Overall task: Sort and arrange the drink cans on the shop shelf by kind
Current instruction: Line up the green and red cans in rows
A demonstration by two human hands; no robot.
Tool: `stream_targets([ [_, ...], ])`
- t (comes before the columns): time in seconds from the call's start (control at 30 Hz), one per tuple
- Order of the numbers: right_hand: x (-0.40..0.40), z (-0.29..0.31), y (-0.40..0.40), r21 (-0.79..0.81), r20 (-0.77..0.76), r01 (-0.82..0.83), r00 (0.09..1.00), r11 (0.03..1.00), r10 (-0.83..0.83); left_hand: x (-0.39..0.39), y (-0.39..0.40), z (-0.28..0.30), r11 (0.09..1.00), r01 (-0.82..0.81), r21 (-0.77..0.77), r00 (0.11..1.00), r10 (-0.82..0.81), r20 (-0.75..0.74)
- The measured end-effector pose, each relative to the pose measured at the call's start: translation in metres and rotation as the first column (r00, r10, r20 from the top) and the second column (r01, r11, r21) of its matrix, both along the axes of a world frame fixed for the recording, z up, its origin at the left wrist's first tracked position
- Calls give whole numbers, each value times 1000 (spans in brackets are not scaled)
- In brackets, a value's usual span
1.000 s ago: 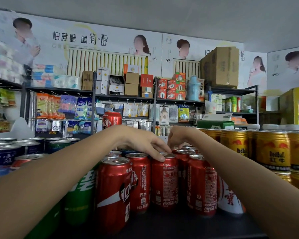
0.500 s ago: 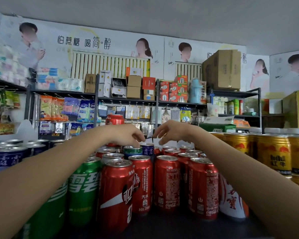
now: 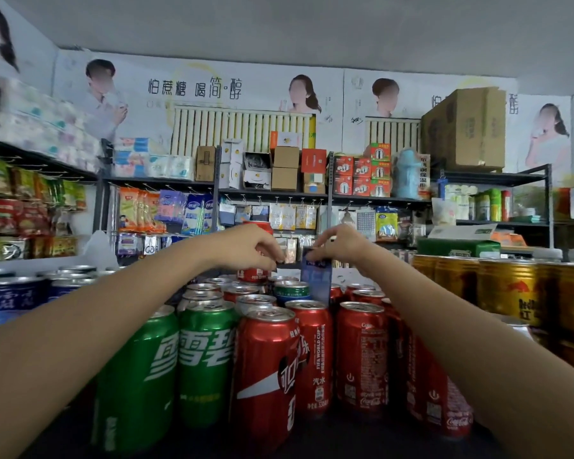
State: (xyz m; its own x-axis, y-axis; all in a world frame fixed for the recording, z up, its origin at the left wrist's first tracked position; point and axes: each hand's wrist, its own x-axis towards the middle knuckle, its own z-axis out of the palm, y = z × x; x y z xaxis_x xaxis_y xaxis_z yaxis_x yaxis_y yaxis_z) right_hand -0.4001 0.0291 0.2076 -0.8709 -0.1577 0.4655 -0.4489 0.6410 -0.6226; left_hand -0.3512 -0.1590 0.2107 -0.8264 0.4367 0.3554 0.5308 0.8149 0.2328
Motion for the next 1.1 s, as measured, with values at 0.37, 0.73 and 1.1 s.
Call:
stream_targets([
  [0.37,104,71,-95,-267,-383,-426,870,864,311,81,-73,26,692,219,688,975,-132,-177],
  [0.73,148,16,-224,-111,-166,-570,818,814,550,140,-208,-9,832,78,550,997,-76,-28],
  [1.1,133,-39,-282,231,-178,-339,907,912,382,123,-248,-42,977,-186,-103,969,165,-186],
])
